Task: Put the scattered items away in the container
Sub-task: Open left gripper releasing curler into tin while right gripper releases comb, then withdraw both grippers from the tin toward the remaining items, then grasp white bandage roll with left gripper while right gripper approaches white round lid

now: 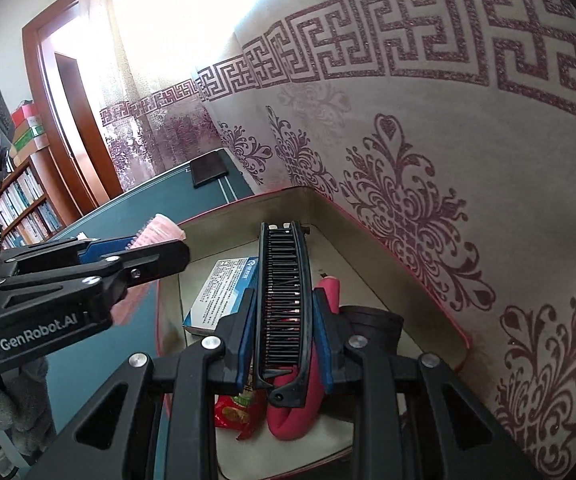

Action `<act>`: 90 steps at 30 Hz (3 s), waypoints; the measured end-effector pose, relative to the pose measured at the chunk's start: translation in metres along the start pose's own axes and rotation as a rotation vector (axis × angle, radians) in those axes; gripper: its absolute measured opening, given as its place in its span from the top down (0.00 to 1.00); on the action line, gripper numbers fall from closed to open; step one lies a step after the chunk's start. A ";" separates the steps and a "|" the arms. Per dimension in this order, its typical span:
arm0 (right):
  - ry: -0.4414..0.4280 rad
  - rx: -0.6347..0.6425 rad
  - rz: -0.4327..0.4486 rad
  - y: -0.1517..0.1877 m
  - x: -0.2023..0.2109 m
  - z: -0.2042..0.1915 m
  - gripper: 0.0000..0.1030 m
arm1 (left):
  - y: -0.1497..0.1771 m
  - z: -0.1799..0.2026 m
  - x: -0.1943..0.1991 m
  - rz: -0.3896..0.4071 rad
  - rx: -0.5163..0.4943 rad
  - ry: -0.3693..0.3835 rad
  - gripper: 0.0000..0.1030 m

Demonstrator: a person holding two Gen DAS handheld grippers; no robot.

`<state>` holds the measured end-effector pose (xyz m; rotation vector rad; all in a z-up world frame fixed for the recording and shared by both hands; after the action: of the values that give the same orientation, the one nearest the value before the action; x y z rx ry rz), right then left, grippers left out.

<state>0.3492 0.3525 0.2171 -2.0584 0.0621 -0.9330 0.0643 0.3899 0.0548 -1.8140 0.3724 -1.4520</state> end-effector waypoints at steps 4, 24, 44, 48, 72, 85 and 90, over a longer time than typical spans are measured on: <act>0.011 -0.012 -0.010 0.001 -0.004 0.006 0.72 | 0.005 -0.013 -0.002 0.002 0.052 -0.019 0.31; -0.011 -0.029 -0.042 0.003 -0.008 -0.011 0.47 | 0.049 -0.070 0.019 -0.030 0.201 -0.108 0.31; -0.082 0.096 -0.095 0.028 -0.015 -0.081 0.41 | 0.156 -0.167 0.066 -0.091 0.468 -0.272 0.30; -0.104 0.122 -0.106 0.034 -0.016 -0.099 0.40 | 0.177 -0.189 0.077 -0.095 0.527 -0.310 0.30; -0.217 0.252 -0.249 0.085 -0.053 -0.183 0.31 | 0.192 -0.277 0.061 -0.138 0.557 -0.409 0.30; -0.223 0.262 -0.293 0.093 -0.075 -0.201 0.31 | 0.191 -0.299 0.040 -0.117 0.538 -0.390 0.49; -0.233 0.259 -0.307 0.092 -0.083 -0.210 0.32 | 0.200 -0.294 0.046 -0.099 0.543 -0.370 0.58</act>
<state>0.1816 0.1800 0.1768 -1.9482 -0.4865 -0.8250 -0.1470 0.1157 -0.0390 -1.6110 -0.2798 -1.1043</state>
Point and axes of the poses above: each gripper's, at about its wrist camera, not at the fingertips, and x roughly against the way its jaws point, z to its right, y to its underside, the point moved 7 cm from there along -x, roughly the way its jaws point, and after that the axes turned 11 degrees about -x, right-handed, at the moved point
